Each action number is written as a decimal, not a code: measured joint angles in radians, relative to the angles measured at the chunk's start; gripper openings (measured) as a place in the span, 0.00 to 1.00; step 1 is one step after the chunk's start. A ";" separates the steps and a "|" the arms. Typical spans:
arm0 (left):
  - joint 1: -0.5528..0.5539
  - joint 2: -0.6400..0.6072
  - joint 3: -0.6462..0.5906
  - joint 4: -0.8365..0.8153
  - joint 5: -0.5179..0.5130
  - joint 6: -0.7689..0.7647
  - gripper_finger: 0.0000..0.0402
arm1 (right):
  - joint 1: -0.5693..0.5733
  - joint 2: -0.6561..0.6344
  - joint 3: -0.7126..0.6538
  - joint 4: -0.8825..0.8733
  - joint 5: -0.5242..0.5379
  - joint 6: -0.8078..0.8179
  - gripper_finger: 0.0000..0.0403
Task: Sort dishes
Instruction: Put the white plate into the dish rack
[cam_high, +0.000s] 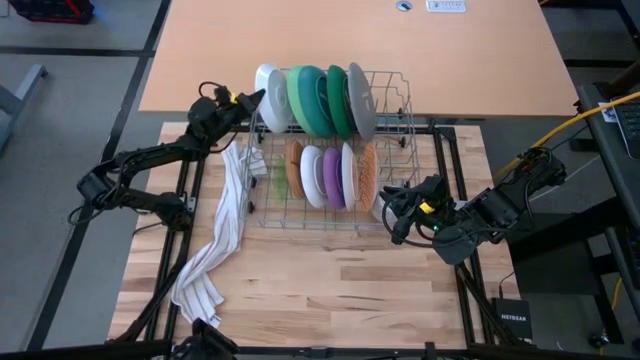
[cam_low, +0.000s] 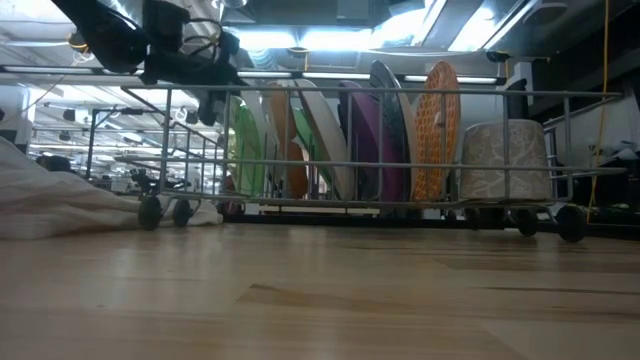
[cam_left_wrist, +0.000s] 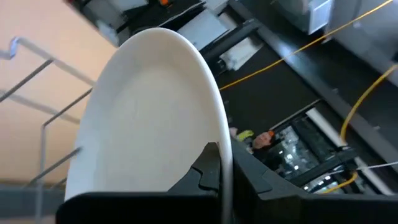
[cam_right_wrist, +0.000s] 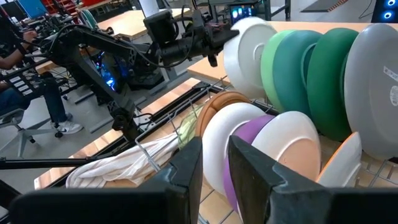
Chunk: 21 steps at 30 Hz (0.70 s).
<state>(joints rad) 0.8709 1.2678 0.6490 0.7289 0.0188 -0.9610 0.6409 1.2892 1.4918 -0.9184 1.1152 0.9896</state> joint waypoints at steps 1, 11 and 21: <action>0.001 0.000 0.000 -0.022 0.001 -0.002 0.00 | 0.000 0.000 0.000 0.000 0.000 0.000 0.20; 0.000 0.000 0.001 -0.152 -0.018 0.022 0.02 | 0.000 0.000 0.000 0.000 0.000 0.000 0.20; 0.003 -0.004 0.002 -0.152 -0.104 0.078 0.20 | 0.000 0.000 0.000 0.000 -0.008 0.000 0.20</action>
<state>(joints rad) 0.8742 1.2636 0.6506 0.5772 -0.0850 -0.8826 0.6407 1.2892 1.4918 -0.9188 1.1071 0.9897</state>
